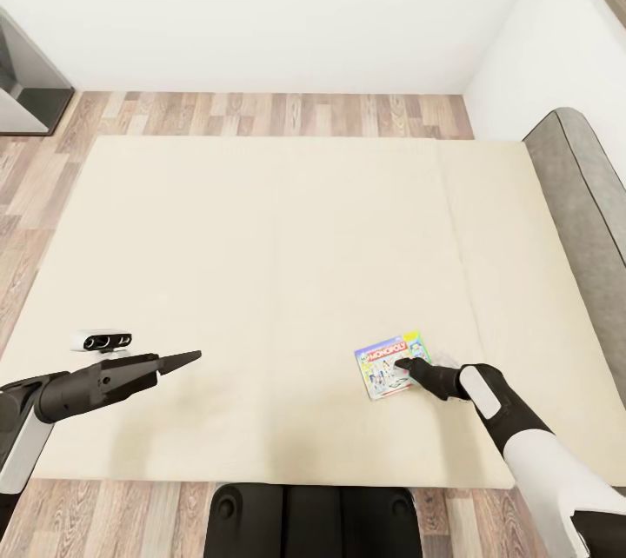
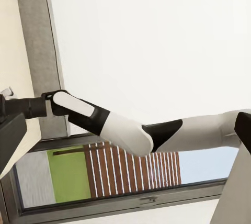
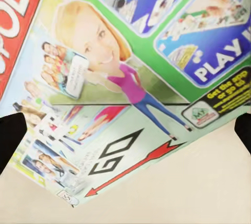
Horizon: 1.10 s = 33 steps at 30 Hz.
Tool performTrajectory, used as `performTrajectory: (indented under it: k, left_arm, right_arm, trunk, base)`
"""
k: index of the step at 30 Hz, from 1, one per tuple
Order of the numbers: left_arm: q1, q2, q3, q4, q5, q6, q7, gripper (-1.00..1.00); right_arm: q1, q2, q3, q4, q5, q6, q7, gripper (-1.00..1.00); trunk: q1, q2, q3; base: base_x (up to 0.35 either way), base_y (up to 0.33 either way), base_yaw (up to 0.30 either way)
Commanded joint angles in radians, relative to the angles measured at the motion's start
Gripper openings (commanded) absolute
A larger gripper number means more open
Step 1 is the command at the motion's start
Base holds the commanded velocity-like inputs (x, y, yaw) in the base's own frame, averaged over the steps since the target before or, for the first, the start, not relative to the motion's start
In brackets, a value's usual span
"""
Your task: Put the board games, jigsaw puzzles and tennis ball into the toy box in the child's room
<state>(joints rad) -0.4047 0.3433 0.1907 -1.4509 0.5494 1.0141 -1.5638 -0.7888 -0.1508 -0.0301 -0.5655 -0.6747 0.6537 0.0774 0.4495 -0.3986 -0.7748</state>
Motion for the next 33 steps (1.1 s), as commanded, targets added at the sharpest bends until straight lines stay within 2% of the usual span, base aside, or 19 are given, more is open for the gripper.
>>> performTrajectory:
  k: [1,10,33]
  left_arm:
    - [0.000,0.000,0.000,0.000,0.000,0.011,-0.004,1.00]
    - [0.000,0.000,0.000,0.000,0.000,0.011,-0.007,1.00]
    - [0.000,-0.001,0.000,0.000,0.001,0.011,-0.006,1.00]
  right_arm:
    - [-0.005,0.000,-0.004,-0.001,0.004,0.005,0.004,1.00]
    - [-0.013,0.007,-0.007,-0.001,0.004,-0.046,0.004,1.00]
    - [-0.042,-0.004,-0.007,0.000,0.014,-0.055,0.003,1.00]
  trunk:
    - [0.001,-0.001,-0.001]
    - [0.001,-0.001,-0.001]
    - [0.001,-0.001,-0.001]
  base:
    - [0.000,0.000,0.000]
    - [0.000,0.000,0.000]
    - [0.000,0.000,0.000]
